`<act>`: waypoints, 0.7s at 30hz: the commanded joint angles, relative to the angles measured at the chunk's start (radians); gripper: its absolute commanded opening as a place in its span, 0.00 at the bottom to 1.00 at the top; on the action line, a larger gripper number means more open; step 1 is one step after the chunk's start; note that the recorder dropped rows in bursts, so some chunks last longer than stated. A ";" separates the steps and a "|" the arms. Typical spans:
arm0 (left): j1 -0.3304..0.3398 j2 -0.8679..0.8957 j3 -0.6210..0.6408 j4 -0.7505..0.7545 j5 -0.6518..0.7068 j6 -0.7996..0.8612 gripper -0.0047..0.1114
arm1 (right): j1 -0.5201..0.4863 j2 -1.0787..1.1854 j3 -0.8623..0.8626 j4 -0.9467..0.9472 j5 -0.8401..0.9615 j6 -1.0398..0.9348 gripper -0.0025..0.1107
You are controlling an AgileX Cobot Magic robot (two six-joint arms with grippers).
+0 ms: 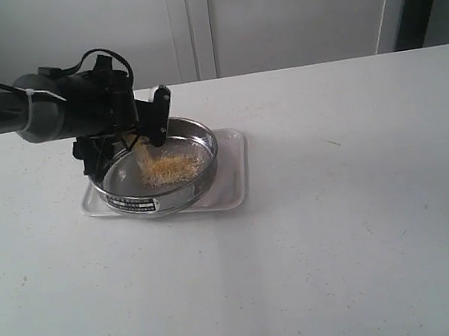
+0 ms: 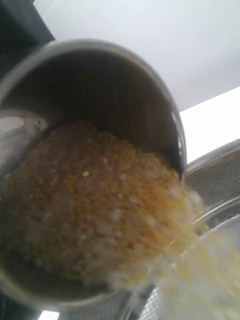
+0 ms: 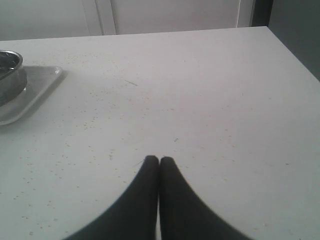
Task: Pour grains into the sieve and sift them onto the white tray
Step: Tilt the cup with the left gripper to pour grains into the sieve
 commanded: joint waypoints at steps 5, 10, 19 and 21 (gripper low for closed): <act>-0.003 -0.012 -0.005 0.014 0.120 -0.009 0.04 | -0.001 -0.005 0.005 0.000 -0.015 -0.002 0.02; -0.003 -0.012 -0.005 0.015 0.186 -0.006 0.04 | -0.001 -0.005 0.005 0.000 -0.015 -0.002 0.02; -0.003 -0.012 -0.005 0.011 0.066 -0.006 0.04 | -0.001 -0.005 0.005 0.000 -0.015 -0.002 0.02; -0.003 -0.012 -0.005 0.011 -0.002 -0.008 0.04 | -0.001 -0.005 0.005 0.000 -0.015 -0.002 0.02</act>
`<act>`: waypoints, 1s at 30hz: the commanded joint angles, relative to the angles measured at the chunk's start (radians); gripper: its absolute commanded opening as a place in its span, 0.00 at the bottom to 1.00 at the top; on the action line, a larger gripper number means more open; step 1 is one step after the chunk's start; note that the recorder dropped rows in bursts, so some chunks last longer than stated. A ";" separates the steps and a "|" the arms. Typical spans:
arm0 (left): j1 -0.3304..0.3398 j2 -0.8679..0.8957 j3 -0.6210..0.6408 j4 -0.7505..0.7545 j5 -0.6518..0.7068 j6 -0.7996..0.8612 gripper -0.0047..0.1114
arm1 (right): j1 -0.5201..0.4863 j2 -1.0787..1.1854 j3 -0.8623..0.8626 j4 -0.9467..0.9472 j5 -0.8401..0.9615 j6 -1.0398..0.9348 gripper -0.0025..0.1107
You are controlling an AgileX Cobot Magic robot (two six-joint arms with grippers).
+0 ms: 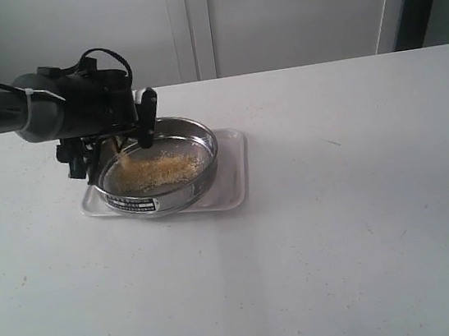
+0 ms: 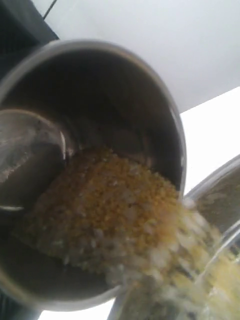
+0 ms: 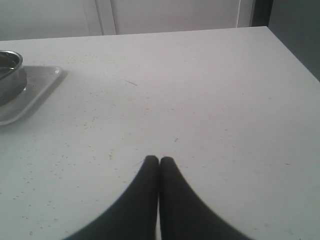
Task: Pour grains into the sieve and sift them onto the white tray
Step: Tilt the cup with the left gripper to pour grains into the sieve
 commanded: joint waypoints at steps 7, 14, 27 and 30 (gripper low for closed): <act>-0.003 -0.010 -0.005 0.014 -0.354 -0.008 0.04 | -0.001 -0.005 0.005 0.000 -0.015 -0.002 0.02; -0.003 0.004 -0.005 0.062 -0.297 -0.006 0.04 | -0.001 -0.005 0.005 0.000 -0.015 -0.002 0.02; -0.003 0.004 -0.005 0.201 -0.225 -0.010 0.04 | -0.001 -0.005 0.005 0.000 -0.015 -0.002 0.02; -0.003 0.004 -0.005 0.216 -0.240 -0.010 0.04 | -0.001 -0.005 0.005 0.000 -0.015 -0.002 0.02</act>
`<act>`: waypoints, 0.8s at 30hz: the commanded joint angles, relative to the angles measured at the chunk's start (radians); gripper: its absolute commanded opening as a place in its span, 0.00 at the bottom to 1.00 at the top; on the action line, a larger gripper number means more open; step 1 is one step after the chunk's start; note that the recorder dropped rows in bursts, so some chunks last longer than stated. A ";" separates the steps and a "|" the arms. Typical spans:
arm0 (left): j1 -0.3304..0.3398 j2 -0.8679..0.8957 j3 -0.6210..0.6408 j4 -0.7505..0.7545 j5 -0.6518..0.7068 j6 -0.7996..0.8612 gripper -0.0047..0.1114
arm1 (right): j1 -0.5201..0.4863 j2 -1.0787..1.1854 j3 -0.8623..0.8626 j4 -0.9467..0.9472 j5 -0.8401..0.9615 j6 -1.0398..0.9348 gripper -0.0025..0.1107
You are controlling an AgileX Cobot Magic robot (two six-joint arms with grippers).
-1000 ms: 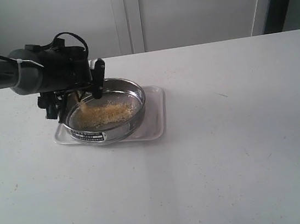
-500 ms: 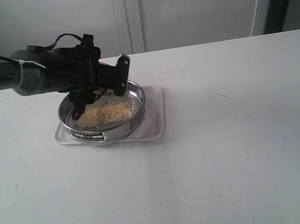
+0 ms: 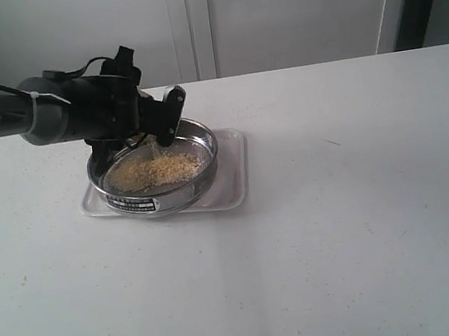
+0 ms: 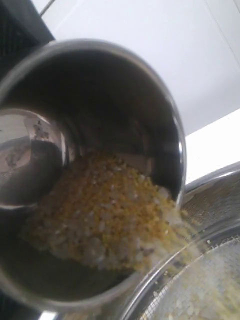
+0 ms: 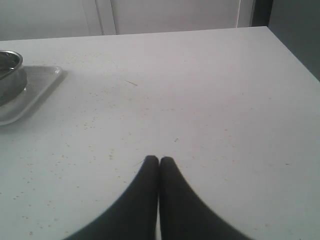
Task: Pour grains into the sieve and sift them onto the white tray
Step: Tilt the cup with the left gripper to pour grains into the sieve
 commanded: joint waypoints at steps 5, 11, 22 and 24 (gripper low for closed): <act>0.001 -0.007 -0.005 0.089 -0.013 -0.012 0.04 | -0.001 -0.005 0.005 0.000 -0.015 -0.002 0.02; -0.010 -0.007 -0.005 0.130 0.015 -0.012 0.04 | -0.001 -0.005 0.005 0.000 -0.015 -0.002 0.02; -0.060 -0.007 -0.005 0.239 0.058 -0.006 0.04 | -0.001 -0.005 0.005 0.000 -0.015 -0.002 0.02; -0.061 -0.007 -0.005 0.248 0.088 -0.006 0.04 | -0.001 -0.005 0.005 0.000 -0.015 -0.002 0.02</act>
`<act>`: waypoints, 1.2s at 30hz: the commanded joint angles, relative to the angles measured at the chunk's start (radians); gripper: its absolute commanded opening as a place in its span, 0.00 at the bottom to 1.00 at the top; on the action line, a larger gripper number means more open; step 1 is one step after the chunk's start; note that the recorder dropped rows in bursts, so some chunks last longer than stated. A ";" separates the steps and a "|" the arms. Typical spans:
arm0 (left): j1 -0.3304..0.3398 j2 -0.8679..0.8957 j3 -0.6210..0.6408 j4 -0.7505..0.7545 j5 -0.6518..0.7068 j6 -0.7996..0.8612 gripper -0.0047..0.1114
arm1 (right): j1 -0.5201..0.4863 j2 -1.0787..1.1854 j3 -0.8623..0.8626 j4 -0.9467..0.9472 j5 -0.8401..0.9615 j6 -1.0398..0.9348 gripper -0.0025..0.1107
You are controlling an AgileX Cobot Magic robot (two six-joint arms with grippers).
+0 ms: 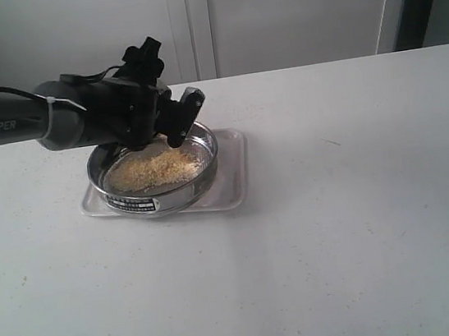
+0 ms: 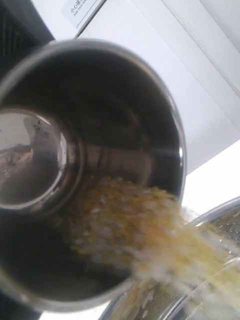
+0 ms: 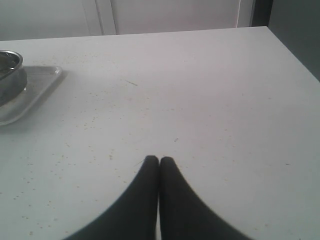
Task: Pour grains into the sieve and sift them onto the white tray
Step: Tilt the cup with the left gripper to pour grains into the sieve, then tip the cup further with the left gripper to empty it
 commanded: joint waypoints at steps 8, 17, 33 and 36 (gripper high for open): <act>-0.014 -0.007 -0.005 0.052 0.208 0.009 0.04 | -0.001 -0.005 0.005 0.000 -0.015 -0.002 0.02; -0.053 -0.007 -0.005 -0.185 0.340 0.399 0.04 | -0.001 -0.005 0.005 0.000 -0.015 -0.002 0.02; -0.087 0.011 -0.005 -0.213 0.533 0.446 0.04 | -0.001 -0.005 0.005 0.000 -0.015 -0.002 0.02; -0.093 0.007 -0.005 -0.202 0.557 0.444 0.04 | -0.001 -0.005 0.005 0.000 -0.015 -0.002 0.02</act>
